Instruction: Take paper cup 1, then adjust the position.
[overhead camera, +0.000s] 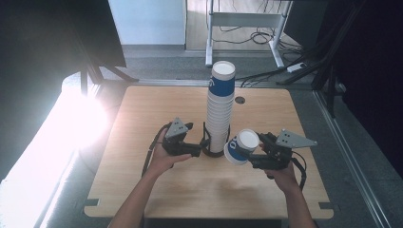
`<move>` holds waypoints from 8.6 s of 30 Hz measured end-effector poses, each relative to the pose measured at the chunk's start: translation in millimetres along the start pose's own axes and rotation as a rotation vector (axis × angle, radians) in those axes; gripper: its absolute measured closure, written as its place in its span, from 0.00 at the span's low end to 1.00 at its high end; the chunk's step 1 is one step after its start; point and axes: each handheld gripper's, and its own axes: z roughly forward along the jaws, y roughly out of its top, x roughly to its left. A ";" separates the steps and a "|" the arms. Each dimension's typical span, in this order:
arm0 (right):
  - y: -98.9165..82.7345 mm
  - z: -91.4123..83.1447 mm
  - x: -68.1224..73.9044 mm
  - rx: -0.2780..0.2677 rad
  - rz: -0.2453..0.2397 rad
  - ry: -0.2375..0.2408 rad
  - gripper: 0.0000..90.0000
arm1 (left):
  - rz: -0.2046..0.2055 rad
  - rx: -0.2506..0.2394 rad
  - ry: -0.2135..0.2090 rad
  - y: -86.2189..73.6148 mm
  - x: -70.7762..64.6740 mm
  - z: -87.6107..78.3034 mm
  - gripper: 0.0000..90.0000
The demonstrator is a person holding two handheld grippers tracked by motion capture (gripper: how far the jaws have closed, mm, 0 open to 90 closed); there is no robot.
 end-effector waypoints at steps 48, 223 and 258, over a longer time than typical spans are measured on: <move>-66.8 60.6 19.5 0.104 0.056 -0.008 0.30 | 0.033 -0.011 -0.035 -47.3 -44.7 -36.7 0.15; -4.3 82.5 17.7 0.788 -0.161 0.131 0.22 | 0.624 0.373 0.075 -39.7 -64.4 1.4 0.23; -14.7 105.3 16.8 0.840 -0.130 0.227 0.29 | 0.666 0.367 0.057 -38.1 -76.2 7.1 0.16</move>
